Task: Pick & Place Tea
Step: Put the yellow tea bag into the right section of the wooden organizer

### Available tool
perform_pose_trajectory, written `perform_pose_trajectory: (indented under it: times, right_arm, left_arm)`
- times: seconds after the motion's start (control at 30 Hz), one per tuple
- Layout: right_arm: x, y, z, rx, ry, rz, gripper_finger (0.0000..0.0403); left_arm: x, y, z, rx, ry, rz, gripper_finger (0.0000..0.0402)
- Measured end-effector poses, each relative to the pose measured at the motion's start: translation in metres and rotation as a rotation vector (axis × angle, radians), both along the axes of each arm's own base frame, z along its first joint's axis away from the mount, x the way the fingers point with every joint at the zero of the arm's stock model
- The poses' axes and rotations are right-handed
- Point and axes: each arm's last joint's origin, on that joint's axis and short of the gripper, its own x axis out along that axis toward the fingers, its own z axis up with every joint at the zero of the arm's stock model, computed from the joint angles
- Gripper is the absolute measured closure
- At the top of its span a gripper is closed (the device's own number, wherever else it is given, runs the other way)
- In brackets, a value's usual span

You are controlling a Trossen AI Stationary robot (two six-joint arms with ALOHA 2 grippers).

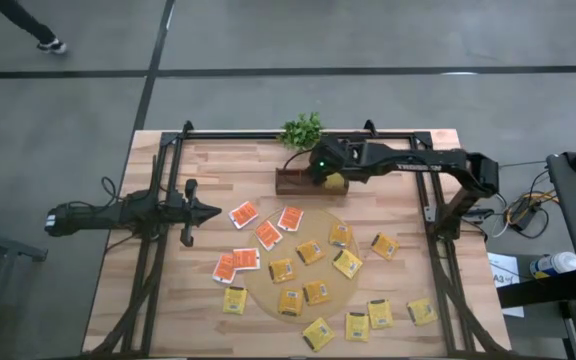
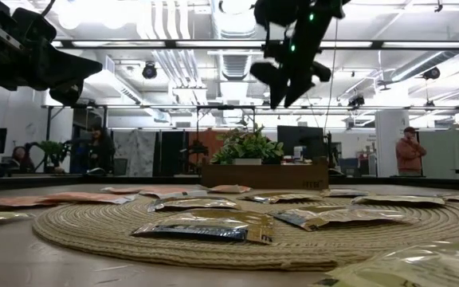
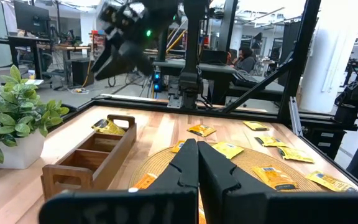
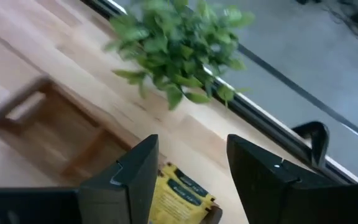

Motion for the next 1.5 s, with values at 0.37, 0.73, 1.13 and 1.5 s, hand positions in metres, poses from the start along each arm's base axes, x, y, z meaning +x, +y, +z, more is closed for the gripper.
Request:
perform_pose_trajectory:
  times: [0.37, 0.73, 1.13, 1.5]
  right_arm:
    - [-0.003, 0.020, 0.018, 0.071, -0.073, 0.108, 0.0213]
    - [0.002, 0.046, 0.018, 0.060, -0.041, 0.219, 0.0213]
    - [0.010, 0.082, 0.010, 0.031, 0.032, 0.380, 0.0213]
    - [0.011, 0.086, 0.008, -0.002, 0.089, 0.458, 0.0213]
  left_arm:
    - [0.000, 0.000, 0.000, 0.000, 0.000, 0.000, 0.0402]
    - [0.000, 0.000, 0.000, 0.000, 0.000, 0.000, 0.0402]
    - [0.000, 0.000, 0.000, 0.000, 0.000, 0.000, 0.0402]
    - [0.000, 0.000, 0.000, 0.000, 0.000, 0.000, 0.0402]
